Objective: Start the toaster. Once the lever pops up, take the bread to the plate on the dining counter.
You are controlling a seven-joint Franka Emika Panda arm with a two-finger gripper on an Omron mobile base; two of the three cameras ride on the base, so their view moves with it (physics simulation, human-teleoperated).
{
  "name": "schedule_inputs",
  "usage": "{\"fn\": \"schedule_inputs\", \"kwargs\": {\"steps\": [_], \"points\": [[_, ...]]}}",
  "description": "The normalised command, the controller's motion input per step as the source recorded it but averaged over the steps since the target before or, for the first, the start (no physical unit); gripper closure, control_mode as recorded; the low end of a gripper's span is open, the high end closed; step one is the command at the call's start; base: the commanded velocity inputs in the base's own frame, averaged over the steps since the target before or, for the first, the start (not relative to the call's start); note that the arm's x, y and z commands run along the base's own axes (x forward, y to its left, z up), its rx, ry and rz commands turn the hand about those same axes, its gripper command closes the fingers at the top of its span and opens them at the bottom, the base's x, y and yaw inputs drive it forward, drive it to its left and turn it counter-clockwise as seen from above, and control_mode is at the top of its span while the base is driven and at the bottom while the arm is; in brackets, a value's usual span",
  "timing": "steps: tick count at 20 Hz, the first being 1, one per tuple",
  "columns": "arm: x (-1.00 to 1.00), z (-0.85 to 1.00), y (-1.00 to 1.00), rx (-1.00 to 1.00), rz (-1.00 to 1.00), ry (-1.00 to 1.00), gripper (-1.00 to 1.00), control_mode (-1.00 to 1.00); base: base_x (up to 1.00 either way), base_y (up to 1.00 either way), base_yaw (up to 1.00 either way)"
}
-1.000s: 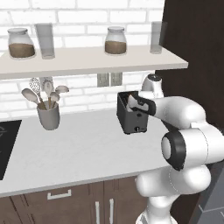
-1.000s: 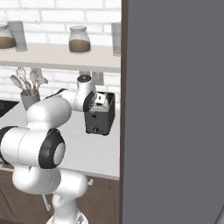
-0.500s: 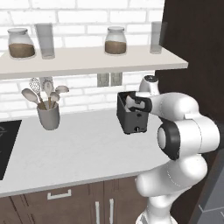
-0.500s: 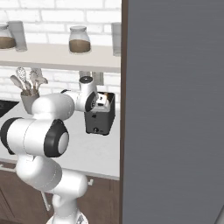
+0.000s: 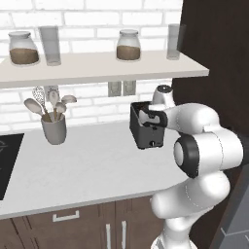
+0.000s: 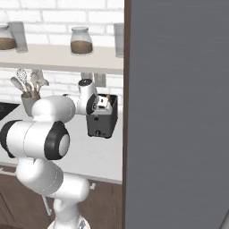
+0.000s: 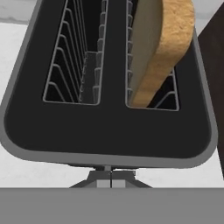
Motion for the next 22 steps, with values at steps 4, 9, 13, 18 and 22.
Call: {"fn": "schedule_inputs", "kwargs": {"steps": [4, 9, 13, 18, 22], "points": [[0.00, -0.36, 0.00, -0.01, 0.00, 0.00, 1.00, -1.00, 0.00, 0.00, 0.00], [-0.01, -0.64, 0.00, -0.05, 0.00, 0.00, 1.00, -1.00, 0.00, 0.00, 0.00], [-0.34, -1.00, 0.00, -0.15, -0.04, -0.01, 1.00, -1.00, 0.00, 0.00, 0.00], [-0.47, -1.00, 0.00, -0.15, -0.06, -0.01, 1.00, -1.00, 0.00, 0.00, 0.00], [-0.66, -1.00, 0.00, -0.15, -0.04, -0.03, 1.00, -1.00, 0.00, 0.00, 0.00]]}}
